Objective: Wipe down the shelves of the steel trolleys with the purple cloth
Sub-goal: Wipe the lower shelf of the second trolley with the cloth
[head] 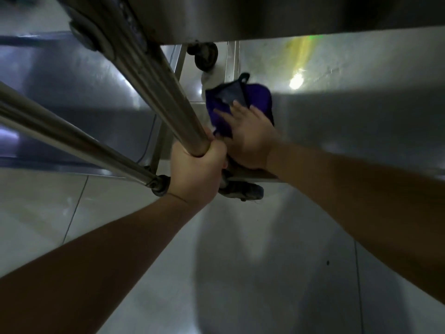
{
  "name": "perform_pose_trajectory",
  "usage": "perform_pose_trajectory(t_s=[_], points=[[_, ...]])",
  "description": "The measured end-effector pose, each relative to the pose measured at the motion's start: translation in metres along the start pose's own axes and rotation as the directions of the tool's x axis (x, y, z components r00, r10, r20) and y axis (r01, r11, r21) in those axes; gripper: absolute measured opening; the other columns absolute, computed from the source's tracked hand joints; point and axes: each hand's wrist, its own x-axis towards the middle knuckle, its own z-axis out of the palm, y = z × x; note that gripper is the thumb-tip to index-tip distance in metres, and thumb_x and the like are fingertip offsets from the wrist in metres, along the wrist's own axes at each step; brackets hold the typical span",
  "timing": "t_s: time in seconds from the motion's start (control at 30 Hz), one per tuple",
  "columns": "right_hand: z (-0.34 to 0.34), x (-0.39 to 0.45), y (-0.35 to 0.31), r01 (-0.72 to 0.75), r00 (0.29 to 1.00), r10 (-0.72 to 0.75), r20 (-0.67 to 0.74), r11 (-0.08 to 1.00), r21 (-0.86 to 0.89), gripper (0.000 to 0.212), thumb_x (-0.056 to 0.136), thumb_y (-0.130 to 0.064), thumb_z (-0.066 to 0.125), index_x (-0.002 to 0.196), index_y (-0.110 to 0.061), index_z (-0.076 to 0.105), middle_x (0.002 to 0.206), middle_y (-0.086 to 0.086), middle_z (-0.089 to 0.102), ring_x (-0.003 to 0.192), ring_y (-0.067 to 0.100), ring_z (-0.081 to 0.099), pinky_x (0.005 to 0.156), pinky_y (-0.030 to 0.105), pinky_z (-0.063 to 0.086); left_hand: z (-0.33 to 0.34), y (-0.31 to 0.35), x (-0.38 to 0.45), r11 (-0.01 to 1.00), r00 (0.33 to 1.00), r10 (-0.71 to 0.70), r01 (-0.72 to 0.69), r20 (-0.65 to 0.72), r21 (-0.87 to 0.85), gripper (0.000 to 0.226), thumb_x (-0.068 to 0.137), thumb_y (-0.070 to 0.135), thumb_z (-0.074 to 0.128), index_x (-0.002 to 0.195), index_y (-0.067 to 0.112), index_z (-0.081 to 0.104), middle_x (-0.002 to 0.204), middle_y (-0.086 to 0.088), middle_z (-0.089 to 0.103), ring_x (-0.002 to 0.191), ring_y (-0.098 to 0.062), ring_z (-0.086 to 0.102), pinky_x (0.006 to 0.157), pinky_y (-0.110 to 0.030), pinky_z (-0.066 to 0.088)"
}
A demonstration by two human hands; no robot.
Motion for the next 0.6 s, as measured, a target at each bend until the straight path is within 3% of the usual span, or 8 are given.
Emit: perform_pose_trajectory(t_s=[0.13, 0.27, 0.37, 0.43, 0.47, 0.53, 0.6], points=[[0.004, -0.062, -0.005, 0.183, 0.982, -0.182, 0.04, 0.983, -0.03, 0.072, 0.097, -0.057, 0.024, 0.163, -0.029, 0.024, 0.171, -0.001, 0.021, 0.158, 0.018, 0.017, 0.128, 0.042, 0.012, 0.0, 0.005, -0.001, 1.0, 1.0, -0.011, 0.011, -0.013, -0.003, 0.037, 0.075, -0.002, 0.055, 0.059, 0.031, 0.057, 0.053, 0.0, 0.055, 0.054, -0.028, 0.055, 0.058, -0.038, 0.049], [0.0, -0.095, -0.001, 0.231, 0.972, -0.225, 0.061, 0.966, -0.115, 0.078, 0.094, -0.062, 0.024, 0.162, -0.025, 0.026, 0.166, 0.003, 0.033, 0.156, 0.019, 0.024, 0.126, 0.039, 0.018, -0.001, 0.009, -0.005, 0.997, 0.997, -0.068, 0.069, -0.024, 0.04, 0.038, 0.081, 0.005, 0.059, 0.057, 0.034, 0.062, 0.056, -0.003, 0.059, 0.061, -0.031, 0.061, 0.064, -0.044, 0.056], [-0.001, -0.113, 0.011, 0.227, 0.974, -0.219, 0.064, 0.962, -0.154, 0.076, 0.097, -0.05, 0.052, 0.163, -0.024, 0.023, 0.164, 0.006, 0.036, 0.155, 0.02, 0.024, 0.125, 0.038, 0.016, 0.002, 0.013, -0.009, 0.977, 0.987, -0.11, 0.129, -0.116, 0.171, 0.032, 0.082, 0.013, 0.063, 0.056, 0.03, 0.066, 0.059, -0.002, 0.063, 0.06, -0.019, 0.064, 0.058, -0.032, 0.055], [-0.003, -0.128, 0.024, 0.194, 0.981, -0.194, 0.015, 0.966, -0.172, 0.078, 0.096, -0.04, 0.063, 0.162, -0.023, 0.027, 0.163, 0.007, 0.039, 0.154, 0.021, 0.026, 0.125, 0.037, 0.017, -0.001, 0.014, -0.012, 0.938, 0.977, -0.133, 0.178, -0.168, 0.296, 0.014, 0.082, 0.028, 0.066, 0.07, 0.022, 0.068, 0.061, 0.004, 0.062, 0.055, -0.005, 0.061, 0.051, -0.022, 0.05], [-0.005, -0.135, 0.03, 0.183, 0.983, -0.186, -0.002, 0.968, -0.172, 0.077, 0.096, -0.038, 0.065, 0.162, -0.022, 0.029, 0.162, 0.008, 0.04, 0.154, 0.021, 0.027, 0.125, 0.037, 0.017, -0.004, 0.014, -0.015, 0.912, 0.979, -0.124, 0.176, -0.162, 0.371, 0.019, 0.082, 0.037, 0.067, 0.081, 0.017, 0.067, 0.065, 0.007, 0.061, 0.056, -0.001, 0.06, 0.049, -0.017, 0.049], [-0.009, -0.146, 0.044, 0.165, 0.986, -0.169, -0.007, 0.971, -0.175, 0.075, 0.097, -0.039, 0.063, 0.161, -0.022, 0.029, 0.162, 0.008, 0.039, 0.154, 0.021, 0.028, 0.125, 0.038, 0.017, -0.01, 0.007, -0.031, 0.845, 0.99, -0.084, 0.131, -0.112, 0.519, 0.037, 0.083, 0.048, 0.069, 0.099, 0.016, 0.061, 0.081, 0.011, 0.062, 0.073, -0.001, 0.063, 0.061, -0.015, 0.049], [-0.01, -0.156, 0.058, 0.146, 0.989, -0.149, 0.001, 0.967, -0.209, 0.073, 0.1, -0.039, 0.059, 0.163, -0.022, 0.026, 0.164, 0.009, 0.037, 0.154, 0.021, 0.025, 0.125, 0.038, 0.015, -0.012, -0.006, -0.057, 0.743, 0.986, -0.109, 0.167, -0.129, 0.649, 0.052, 0.083, 0.049, 0.077, 0.121, 0.019, 0.059, 0.111, 0.007, 0.058, 0.104, -0.013, 0.059, 0.087, -0.024, 0.05]])
